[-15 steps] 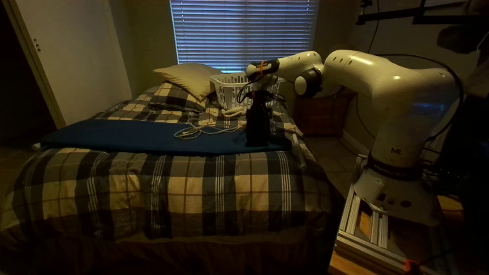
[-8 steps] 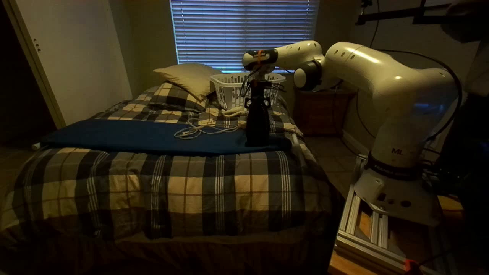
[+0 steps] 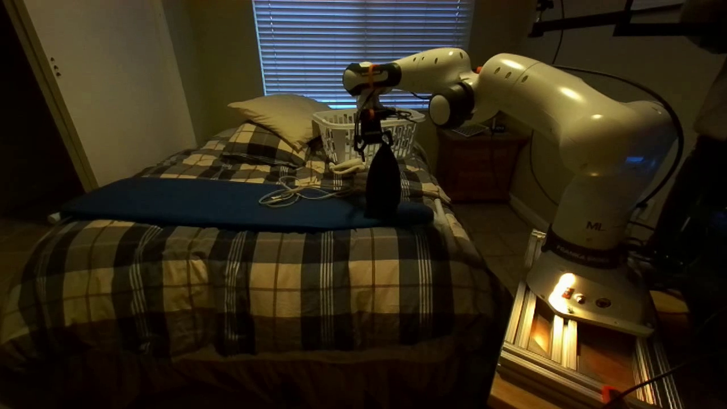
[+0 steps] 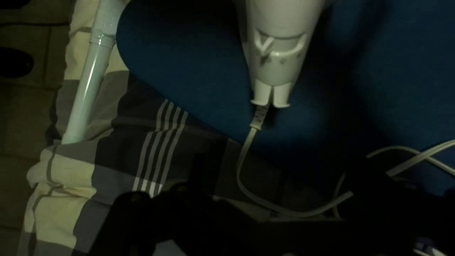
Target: Put the pressing iron upright
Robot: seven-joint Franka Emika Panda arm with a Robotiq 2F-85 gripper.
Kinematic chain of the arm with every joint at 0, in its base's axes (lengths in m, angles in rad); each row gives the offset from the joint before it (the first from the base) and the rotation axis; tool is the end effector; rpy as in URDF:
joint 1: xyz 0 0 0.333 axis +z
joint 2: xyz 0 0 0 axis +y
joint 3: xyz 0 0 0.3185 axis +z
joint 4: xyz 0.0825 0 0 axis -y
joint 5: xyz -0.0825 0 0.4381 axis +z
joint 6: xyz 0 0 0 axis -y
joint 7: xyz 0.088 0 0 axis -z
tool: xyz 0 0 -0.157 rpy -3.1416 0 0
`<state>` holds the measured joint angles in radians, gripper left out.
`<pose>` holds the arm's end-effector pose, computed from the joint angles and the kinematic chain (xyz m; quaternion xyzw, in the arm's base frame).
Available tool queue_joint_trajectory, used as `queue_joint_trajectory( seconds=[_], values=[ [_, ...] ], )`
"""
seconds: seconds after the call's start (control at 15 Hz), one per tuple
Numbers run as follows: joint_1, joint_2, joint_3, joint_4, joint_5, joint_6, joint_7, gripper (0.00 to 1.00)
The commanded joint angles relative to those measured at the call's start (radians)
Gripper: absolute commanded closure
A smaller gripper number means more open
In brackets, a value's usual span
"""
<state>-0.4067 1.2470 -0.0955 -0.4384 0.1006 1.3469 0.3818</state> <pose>0.7311 -0.3346 0.2116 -0.9024 0.3969 0.1673 0.0102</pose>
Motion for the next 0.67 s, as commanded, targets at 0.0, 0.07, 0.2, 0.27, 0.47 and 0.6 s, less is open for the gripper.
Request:
queue_joint_trajectory(
  seconds=[0.0,0.07,0.2,0.27,0.47,0.6],
  values=[
    [0.06,-0.032,-0.037,-0.01,-0.071,0.016,-0.02,0.0],
    [0.075,-0.038,-0.041,-0.012,-0.08,0.014,-0.013,0.0],
    [0.091,-0.057,-0.034,-0.017,-0.077,-0.006,-0.01,0.0],
    [0.103,-0.068,-0.04,-0.021,-0.086,-0.023,-0.005,0.0],
    [0.117,-0.108,-0.029,-0.038,-0.075,-0.12,-0.002,0.0],
    [0.131,-0.132,-0.035,-0.044,-0.082,-0.21,0.004,0.0]
  ],
)
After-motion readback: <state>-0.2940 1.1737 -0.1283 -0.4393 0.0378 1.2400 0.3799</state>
